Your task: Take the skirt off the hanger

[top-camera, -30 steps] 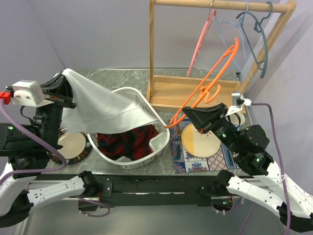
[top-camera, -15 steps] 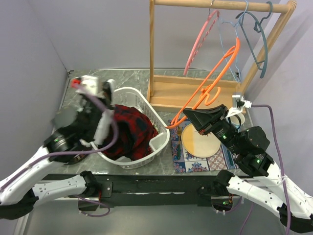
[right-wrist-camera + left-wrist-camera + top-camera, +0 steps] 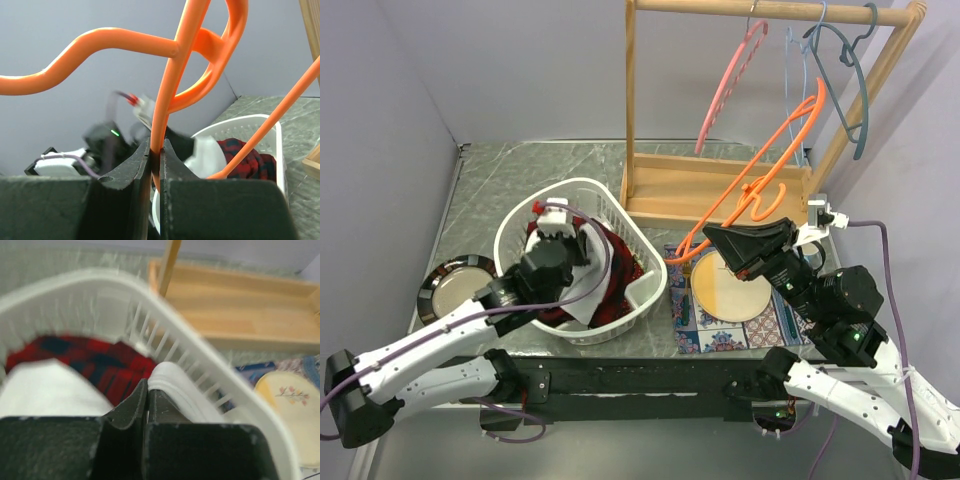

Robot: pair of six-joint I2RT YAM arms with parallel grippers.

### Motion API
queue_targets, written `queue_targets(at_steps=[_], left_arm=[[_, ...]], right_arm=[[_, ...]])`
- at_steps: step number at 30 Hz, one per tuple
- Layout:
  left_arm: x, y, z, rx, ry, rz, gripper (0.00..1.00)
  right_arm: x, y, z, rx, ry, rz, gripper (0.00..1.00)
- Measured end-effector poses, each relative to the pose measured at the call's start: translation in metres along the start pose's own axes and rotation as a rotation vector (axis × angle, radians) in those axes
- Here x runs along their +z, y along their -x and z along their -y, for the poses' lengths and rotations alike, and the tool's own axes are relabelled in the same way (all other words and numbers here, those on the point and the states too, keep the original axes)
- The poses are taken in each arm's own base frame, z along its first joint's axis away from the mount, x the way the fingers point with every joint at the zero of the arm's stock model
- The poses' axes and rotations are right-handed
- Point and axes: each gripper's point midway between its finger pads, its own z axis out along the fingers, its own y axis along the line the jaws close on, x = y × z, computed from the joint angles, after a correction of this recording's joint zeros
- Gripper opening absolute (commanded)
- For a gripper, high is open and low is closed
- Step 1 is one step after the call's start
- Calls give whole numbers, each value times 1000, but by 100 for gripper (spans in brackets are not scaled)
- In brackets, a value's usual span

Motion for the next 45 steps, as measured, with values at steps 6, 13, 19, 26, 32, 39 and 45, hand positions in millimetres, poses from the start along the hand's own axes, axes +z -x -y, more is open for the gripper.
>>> queue_targets(at_steps=[6, 13, 19, 26, 32, 39, 45], left_arm=[[-2, -104, -41, -148, 124, -164, 15], [-8, -123, -47, -297, 164, -196, 76], [-19, -62, -28, -289, 78, -148, 89], [-46, 15, -24, -328, -24, -3, 99], [-61, 43, -20, -256, -100, 42, 99], [-55, 71, 20, -77, -249, 25, 93], [-61, 81, 53, 64, -428, 21, 89]], right_arm=[[0, 0, 0, 0, -1, -2, 0], [-1, -1, 0, 1, 3, -3, 0], [0, -5, -1, 9, 10, -21, 0], [12, -21, 4, 37, -7, -72, 0], [27, -42, 12, 76, -36, -134, 0], [65, -41, 10, 119, -73, -153, 0], [92, -38, 17, 156, -135, -137, 0]])
